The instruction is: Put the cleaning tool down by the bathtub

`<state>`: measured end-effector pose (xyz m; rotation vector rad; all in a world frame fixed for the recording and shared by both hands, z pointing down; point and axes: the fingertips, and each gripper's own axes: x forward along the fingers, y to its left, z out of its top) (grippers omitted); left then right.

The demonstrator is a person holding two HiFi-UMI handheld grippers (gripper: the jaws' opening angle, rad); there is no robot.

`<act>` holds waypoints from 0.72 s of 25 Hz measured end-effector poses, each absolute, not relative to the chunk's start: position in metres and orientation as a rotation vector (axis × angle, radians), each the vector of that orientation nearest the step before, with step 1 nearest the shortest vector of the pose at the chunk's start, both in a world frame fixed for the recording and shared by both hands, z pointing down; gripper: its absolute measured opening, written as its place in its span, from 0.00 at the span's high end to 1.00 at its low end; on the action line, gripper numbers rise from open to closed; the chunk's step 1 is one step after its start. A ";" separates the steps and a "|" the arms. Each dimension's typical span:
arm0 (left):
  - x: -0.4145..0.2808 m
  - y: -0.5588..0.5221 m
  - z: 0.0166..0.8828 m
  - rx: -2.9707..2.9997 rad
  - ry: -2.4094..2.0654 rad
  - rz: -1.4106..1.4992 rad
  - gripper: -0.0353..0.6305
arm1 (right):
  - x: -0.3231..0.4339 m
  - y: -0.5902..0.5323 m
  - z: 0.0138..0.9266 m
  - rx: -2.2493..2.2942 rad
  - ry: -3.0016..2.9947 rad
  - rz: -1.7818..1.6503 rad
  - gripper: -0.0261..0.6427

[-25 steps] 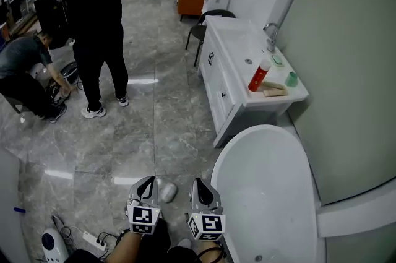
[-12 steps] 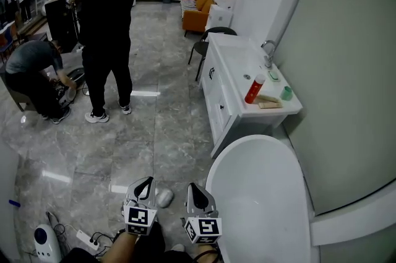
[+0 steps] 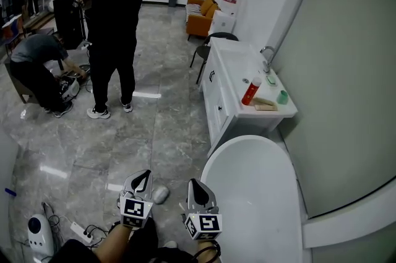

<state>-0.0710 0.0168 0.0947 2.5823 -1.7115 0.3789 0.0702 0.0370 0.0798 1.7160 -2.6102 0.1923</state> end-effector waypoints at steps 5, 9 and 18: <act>-0.058 0.031 0.078 2.645 -1.677 0.363 0.94 | 0.068 0.052 0.076 1.688 -2.623 0.173 0.94; -0.059 0.040 0.073 2.651 -1.661 0.343 0.94 | 0.064 0.059 0.076 1.677 -2.622 0.176 0.94; -0.063 0.045 0.055 2.710 -1.655 0.335 0.95 | 0.061 0.069 0.070 1.654 -2.615 0.104 0.94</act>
